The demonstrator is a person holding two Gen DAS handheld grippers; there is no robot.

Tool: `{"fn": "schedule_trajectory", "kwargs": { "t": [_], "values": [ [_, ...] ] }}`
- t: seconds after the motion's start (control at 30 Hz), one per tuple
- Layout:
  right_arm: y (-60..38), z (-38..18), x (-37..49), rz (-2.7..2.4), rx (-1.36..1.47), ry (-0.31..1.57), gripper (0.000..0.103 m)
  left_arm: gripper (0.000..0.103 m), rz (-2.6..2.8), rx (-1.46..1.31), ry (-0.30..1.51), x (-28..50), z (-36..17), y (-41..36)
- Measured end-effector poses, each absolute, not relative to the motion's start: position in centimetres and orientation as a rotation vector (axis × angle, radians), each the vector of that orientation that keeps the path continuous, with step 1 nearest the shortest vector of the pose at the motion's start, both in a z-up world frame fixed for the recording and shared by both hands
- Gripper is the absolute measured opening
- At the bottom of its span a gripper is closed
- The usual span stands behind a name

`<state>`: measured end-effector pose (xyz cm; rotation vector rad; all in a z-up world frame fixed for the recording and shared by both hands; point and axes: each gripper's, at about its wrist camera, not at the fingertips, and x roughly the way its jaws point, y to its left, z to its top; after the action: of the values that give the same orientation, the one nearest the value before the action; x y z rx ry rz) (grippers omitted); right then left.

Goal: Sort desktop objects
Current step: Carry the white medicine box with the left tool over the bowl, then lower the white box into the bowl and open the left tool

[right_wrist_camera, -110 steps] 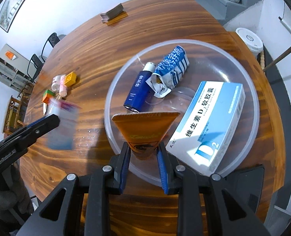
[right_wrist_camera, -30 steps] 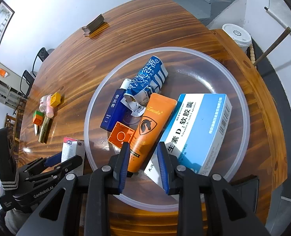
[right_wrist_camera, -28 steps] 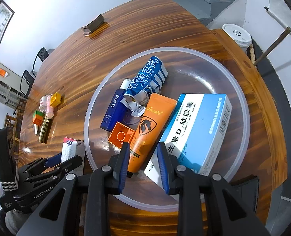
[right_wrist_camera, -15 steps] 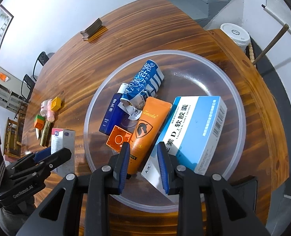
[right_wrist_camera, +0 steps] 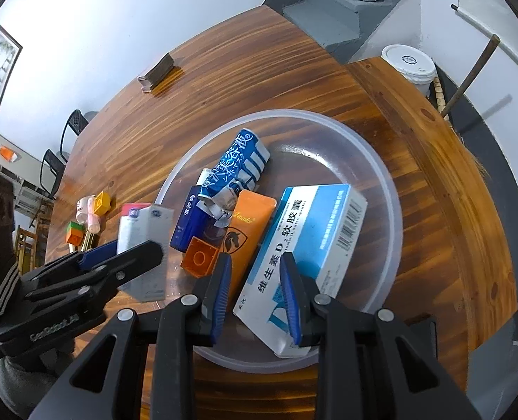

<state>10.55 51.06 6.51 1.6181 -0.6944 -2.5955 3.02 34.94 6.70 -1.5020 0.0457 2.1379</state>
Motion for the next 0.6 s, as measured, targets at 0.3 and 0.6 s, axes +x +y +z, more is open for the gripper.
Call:
{"fn": "schedule_trajectory", "kwargs": {
  "t": [0.3,0.6],
  "values": [
    [52.0,6.3,10.6,-2.604,1.624,-0.707,0.032,0.052,2.092,-1.512,0.023,2.2,5.8,36.8],
    [52.0,6.3,10.4,-2.595,1.628,-0.697,0.032,0.052,2.07,-1.547,-0.001,2.1,4.8,36.8]
  ]
}}
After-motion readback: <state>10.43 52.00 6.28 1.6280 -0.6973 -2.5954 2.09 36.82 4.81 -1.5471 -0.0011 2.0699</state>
